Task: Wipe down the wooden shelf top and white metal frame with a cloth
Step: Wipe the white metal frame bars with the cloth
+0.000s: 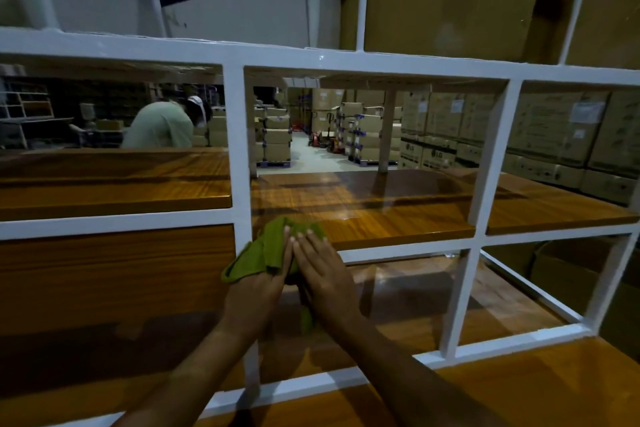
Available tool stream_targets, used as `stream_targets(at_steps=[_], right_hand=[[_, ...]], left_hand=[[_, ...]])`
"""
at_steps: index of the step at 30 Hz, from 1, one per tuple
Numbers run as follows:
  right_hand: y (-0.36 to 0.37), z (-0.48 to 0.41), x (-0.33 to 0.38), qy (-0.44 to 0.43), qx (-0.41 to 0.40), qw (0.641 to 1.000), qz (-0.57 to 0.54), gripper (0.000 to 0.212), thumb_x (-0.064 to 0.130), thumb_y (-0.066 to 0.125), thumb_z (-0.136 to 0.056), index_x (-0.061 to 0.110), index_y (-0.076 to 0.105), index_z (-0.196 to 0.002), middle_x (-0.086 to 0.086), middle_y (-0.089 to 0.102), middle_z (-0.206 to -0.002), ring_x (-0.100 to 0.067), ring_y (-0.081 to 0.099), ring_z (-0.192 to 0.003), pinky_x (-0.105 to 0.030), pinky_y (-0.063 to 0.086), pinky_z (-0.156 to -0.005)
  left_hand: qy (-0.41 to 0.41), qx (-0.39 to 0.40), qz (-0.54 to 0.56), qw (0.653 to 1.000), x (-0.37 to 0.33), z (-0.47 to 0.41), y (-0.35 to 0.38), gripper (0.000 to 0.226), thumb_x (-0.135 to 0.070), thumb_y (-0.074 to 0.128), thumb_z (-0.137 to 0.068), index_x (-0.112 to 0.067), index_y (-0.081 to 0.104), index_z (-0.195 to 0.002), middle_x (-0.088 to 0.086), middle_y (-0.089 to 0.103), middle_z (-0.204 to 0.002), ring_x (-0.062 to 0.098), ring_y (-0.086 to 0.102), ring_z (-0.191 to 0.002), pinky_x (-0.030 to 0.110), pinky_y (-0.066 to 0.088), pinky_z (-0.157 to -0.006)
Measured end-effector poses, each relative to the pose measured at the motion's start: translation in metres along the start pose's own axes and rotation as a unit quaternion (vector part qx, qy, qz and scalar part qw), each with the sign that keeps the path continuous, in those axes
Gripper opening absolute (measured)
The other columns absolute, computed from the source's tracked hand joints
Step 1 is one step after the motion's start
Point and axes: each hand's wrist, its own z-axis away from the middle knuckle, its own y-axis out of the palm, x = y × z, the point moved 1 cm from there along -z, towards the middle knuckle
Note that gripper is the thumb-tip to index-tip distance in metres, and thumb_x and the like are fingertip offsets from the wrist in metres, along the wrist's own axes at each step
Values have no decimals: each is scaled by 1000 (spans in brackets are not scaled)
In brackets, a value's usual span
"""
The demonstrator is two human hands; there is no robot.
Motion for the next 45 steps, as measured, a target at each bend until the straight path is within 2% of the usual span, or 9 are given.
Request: stream_targets(at_steps=[6,13,25,27,31,35,38,41,45], right_hand=[[-17,8,-34,-34,0,999,-7,41,8,74,-86,-2,64,-125,-17,59,-136,-30,49,-134,-47,40,-111],[-73,30,-104,22,-4,1000,12,39,10,80,-79,5,70,-116,-12,64,-131,-25,52,-131,-41,41,-112],[-139,86,-231,10,9,1000,11,33,6,57,-98,2,61,-130,-14,52,-144,-22,35,-144,-41,31,-118],[-150,89,-240,7,14,999,29,41,17,31,-107,2,60,-131,-13,52,-144,-23,35,-144,-41,26,-120],[-169,91,-249,11,-24,997,70,32,13,55,-96,11,64,-127,-3,59,-139,-20,41,-135,-38,28,-107],[-191,96,-243,85,47,989,113,49,21,74,-81,18,65,-129,0,58,-140,-26,49,-115,-37,33,-82],[-205,97,-236,238,47,969,57,43,16,76,-79,18,65,-120,-7,59,-120,-26,56,-100,-34,44,-72],[-213,97,-238,507,-16,861,-38,36,17,74,-84,22,52,-112,-1,60,-102,-20,61,-89,-28,39,-65],[-209,83,-233,558,-83,822,-72,11,24,63,-94,20,53,-92,4,61,-76,-20,63,-75,-28,40,-57]], left_hand=[[19,-44,26,999,-21,-5,24,48,-6,24,-100,-7,54,-138,24,60,-130,40,60,-109,45,48,-97],[67,-49,23,996,-96,-54,50,31,-12,57,-86,-10,73,-112,17,71,-97,35,65,-83,41,43,-83],[30,-11,79,996,-232,-123,78,51,-22,66,-89,-13,55,-138,15,66,-125,33,58,-108,40,41,-97],[-17,140,84,986,-254,-137,68,42,-36,44,-102,-14,58,-136,15,69,-118,33,63,-103,39,46,-85],[-66,276,101,954,-280,-157,54,134,-65,-46,-63,-14,66,-117,14,69,-111,29,63,-102,37,43,-81],[-13,125,106,986,-281,-157,77,53,-30,31,-99,-13,42,-149,12,42,-153,29,49,-128,34,22,-115],[-9,139,127,982,-277,-162,87,79,-18,67,-85,-17,28,-154,17,54,-142,29,64,-105,37,51,-90],[-44,147,92,984,-276,-172,79,91,-15,83,-72,-19,35,-149,20,69,-114,28,66,-67,34,54,-53],[-107,36,32,993,-289,-180,72,44,-21,84,-72,-19,71,-114,17,63,-117,34,55,-98,44,52,-66]])
